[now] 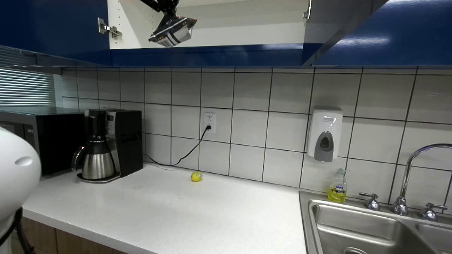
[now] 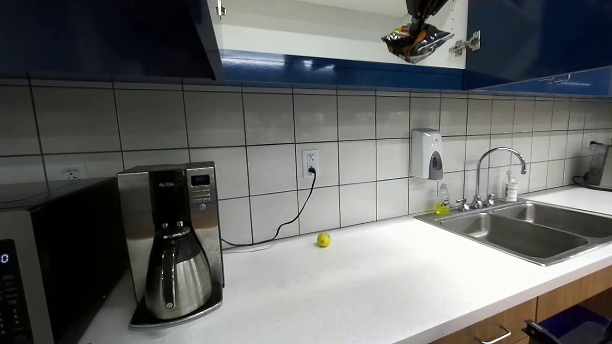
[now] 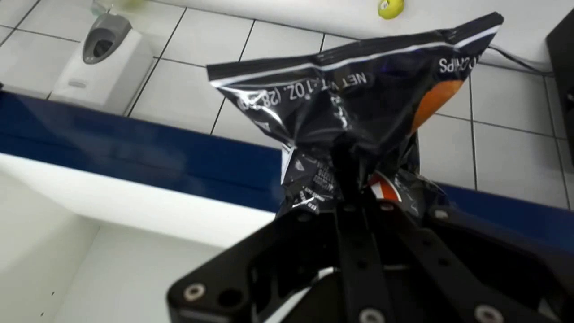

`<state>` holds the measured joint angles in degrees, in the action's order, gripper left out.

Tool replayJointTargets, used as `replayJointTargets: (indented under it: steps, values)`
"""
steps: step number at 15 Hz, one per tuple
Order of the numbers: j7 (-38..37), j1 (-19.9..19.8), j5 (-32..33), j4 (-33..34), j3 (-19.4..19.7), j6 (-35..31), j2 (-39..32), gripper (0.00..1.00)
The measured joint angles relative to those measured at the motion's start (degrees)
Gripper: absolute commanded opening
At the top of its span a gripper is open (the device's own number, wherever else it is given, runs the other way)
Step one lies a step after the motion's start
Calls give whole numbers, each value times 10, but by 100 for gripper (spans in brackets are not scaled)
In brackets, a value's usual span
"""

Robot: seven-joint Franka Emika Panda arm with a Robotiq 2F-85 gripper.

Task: Put the black packet in the top cabinet

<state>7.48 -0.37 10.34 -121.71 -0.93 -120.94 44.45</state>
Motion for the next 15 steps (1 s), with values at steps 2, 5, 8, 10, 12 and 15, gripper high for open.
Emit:
replayJointTargets:
  steps: [2, 5, 8, 10, 12, 15]
  values:
    - [0, 0, 1, 42, -1, 0, -16, 0]
    - [0, 0, 2, 103, -1, 0, -54, 0]
    - [-4, -5, 3, 160, -1, 0, -112, 0]
    - [-10, -7, 10, 196, -1, 0, -158, 0]
    - [-17, -8, 14, 228, -1, 0, -200, 0]
    - [-31, -8, 23, 272, -2, -1, -258, 0]
